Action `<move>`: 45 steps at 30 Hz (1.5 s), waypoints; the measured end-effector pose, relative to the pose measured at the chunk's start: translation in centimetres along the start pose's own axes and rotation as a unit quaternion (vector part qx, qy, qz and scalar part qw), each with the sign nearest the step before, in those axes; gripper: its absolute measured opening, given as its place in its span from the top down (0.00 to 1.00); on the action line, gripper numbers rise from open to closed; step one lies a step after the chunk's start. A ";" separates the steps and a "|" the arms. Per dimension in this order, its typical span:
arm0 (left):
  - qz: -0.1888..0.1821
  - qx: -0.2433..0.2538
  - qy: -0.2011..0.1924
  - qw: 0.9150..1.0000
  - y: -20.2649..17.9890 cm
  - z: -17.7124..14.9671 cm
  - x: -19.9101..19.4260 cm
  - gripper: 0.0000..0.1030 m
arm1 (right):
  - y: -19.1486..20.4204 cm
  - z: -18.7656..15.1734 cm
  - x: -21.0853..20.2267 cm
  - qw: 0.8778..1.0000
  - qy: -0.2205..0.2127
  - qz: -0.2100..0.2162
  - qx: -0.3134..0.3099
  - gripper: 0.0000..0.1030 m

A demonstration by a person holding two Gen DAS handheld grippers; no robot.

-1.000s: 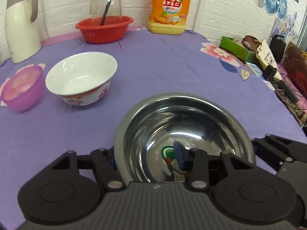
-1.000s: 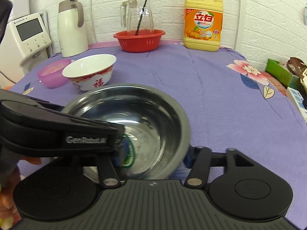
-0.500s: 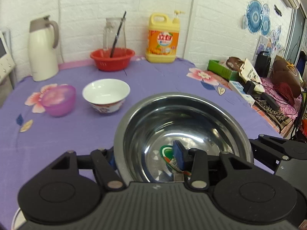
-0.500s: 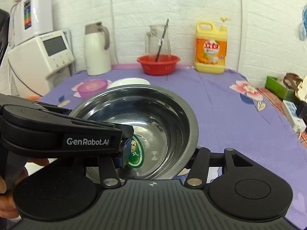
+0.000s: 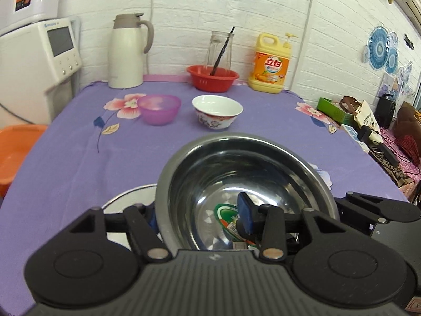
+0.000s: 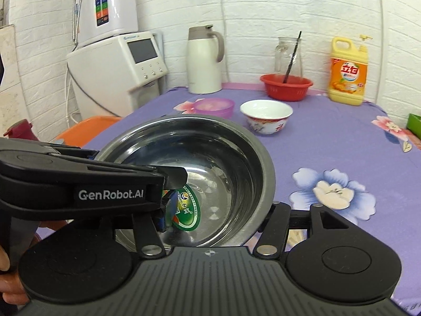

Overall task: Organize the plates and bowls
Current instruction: 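Lift the steel bowl with the left tool toward the white bowl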

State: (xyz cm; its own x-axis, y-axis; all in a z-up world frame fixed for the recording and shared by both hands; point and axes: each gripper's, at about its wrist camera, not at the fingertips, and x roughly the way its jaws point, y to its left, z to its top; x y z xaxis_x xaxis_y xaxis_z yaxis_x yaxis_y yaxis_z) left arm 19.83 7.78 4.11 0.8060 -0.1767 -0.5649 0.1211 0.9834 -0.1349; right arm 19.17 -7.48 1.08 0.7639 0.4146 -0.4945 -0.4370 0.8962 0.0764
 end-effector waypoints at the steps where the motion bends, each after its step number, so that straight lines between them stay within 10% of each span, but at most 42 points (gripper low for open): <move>1: -0.002 0.002 0.001 1.000 -0.2 0.0 0.1 0.60 | 0.2 -0.2 0.0 1.000 0.002 0.001 0.001 0.07; 11: -0.075 0.050 0.049 0.995 -7.3 -0.5 5.8 0.57 | -5.7 -2.6 -1.0 0.996 0.025 -0.068 0.056 0.05; 22: -0.062 0.057 0.089 0.992 -8.8 -0.4 10.7 0.57 | -9.8 -4.3 1.7 0.992 0.057 -0.068 0.085 0.05; 31: -0.042 0.069 0.069 0.994 -9.3 -0.6 11.1 0.25 | -10.2 -4.6 1.6 0.993 0.059 -0.075 0.070 0.00; 45: -0.032 0.034 0.009 0.999 -4.4 2.8 5.8 0.21 | -12.3 -3.6 -3.5 0.990 0.013 -0.095 0.099 0.00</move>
State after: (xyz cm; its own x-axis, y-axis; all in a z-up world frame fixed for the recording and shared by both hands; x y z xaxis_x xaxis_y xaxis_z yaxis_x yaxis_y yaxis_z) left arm 25.65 2.53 3.70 0.7848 -0.2404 -0.5712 0.2119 0.9702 -0.1171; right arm 20.14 -20.48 -1.24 0.8103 0.2328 -0.5378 -0.1820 0.9723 0.1466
